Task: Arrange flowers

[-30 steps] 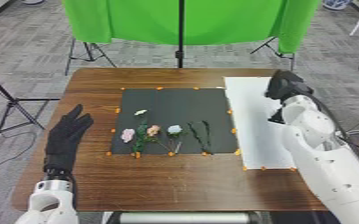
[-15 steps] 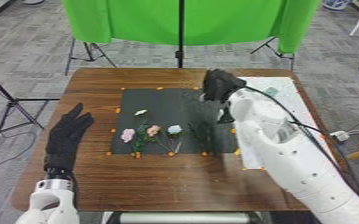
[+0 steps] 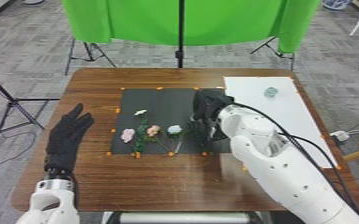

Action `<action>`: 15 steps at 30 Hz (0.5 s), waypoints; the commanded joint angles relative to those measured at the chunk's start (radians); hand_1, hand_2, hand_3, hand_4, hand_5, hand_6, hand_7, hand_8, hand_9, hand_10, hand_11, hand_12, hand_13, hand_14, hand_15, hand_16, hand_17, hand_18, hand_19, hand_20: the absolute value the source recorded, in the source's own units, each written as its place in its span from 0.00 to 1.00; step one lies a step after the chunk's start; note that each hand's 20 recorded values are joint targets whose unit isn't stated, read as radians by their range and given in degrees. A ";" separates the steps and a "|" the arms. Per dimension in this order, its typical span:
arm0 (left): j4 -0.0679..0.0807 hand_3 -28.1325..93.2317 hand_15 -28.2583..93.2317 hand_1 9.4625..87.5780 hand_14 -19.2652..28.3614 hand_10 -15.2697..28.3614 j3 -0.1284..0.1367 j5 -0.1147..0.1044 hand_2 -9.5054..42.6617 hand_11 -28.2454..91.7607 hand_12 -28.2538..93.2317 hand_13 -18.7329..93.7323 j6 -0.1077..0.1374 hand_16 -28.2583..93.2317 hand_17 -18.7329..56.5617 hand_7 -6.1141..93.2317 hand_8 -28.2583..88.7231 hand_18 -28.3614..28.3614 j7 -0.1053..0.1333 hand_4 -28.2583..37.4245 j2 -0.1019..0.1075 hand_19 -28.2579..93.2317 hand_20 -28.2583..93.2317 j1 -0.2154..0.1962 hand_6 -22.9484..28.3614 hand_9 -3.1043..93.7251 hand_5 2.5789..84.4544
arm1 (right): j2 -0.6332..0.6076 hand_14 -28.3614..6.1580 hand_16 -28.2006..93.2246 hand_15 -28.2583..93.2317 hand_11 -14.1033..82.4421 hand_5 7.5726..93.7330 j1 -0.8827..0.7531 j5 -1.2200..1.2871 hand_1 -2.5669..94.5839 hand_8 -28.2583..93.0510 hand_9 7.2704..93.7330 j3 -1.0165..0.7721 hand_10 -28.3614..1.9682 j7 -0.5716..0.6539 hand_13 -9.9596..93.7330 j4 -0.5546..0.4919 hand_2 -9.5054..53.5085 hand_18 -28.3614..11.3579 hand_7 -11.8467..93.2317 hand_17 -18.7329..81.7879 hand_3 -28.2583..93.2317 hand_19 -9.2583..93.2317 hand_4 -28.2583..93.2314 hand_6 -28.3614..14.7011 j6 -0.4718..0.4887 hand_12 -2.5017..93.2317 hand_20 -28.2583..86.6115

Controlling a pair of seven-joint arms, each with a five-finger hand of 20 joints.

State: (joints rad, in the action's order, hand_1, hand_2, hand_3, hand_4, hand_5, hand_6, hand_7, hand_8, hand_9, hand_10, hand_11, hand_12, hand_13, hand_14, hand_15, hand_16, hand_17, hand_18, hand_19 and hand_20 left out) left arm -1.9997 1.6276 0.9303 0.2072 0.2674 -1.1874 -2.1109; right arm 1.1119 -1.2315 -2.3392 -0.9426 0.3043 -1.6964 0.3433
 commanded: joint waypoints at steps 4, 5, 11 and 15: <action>0.005 0.77 0.31 0.14 0.73 0.66 0.000 0.003 0.26 0.35 0.31 0.47 -0.013 0.24 0.33 0.12 0.20 0.70 -0.009 0.02 0.002 0.25 0.39 -0.011 0.53 0.47 0.47 | -0.018 0.81 0.51 0.73 0.37 0.73 -0.014 -0.015 0.59 0.27 0.92 -0.029 0.60 -0.011 0.98 -0.016 0.00 0.47 0.26 0.83 0.65 1.00 0.12 0.72 0.025 0.34 0.73; 0.004 0.77 0.31 0.14 0.73 0.66 0.001 0.004 0.26 0.35 0.31 0.47 -0.012 0.24 0.33 0.12 0.20 0.70 -0.009 0.02 0.002 0.25 0.39 -0.012 0.53 0.47 0.47 | -0.019 0.81 0.51 0.73 0.38 0.73 -0.014 -0.014 0.58 0.26 0.92 -0.030 0.60 -0.011 0.98 -0.017 0.00 0.47 0.26 0.83 0.66 1.00 0.11 0.72 0.027 0.33 0.73; 0.006 0.77 0.31 0.15 0.74 0.66 0.001 0.005 0.24 0.35 0.31 0.47 -0.013 0.25 0.33 0.12 0.20 0.71 -0.010 0.03 0.002 0.25 0.39 -0.008 0.53 0.47 0.47 | -0.027 0.81 0.51 0.73 0.41 0.70 -0.006 -0.002 0.52 0.20 0.90 -0.046 0.58 -0.014 0.97 -0.025 0.00 0.46 0.26 0.83 0.72 1.00 0.08 0.73 0.053 0.28 0.73; 0.007 0.77 0.31 0.15 0.74 0.66 0.000 0.006 0.23 0.35 0.31 0.47 -0.012 0.25 0.33 0.12 0.20 0.71 -0.007 0.03 0.001 0.25 0.39 -0.005 0.53 0.47 0.47 | -0.030 0.81 0.51 0.73 0.42 0.69 0.000 -0.003 0.50 0.16 0.90 -0.048 0.57 -0.018 0.97 -0.025 0.00 0.46 0.26 0.83 0.73 1.00 0.07 0.73 0.073 0.27 0.73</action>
State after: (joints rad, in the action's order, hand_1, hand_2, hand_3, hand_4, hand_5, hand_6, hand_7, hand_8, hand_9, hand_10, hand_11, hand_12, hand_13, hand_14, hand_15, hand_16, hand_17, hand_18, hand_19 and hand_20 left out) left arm -1.9997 1.6283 0.9311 0.2030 0.2663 -1.1842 -2.1121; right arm 1.0970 -1.2464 -2.3374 -0.9819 0.2943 -1.7113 0.3836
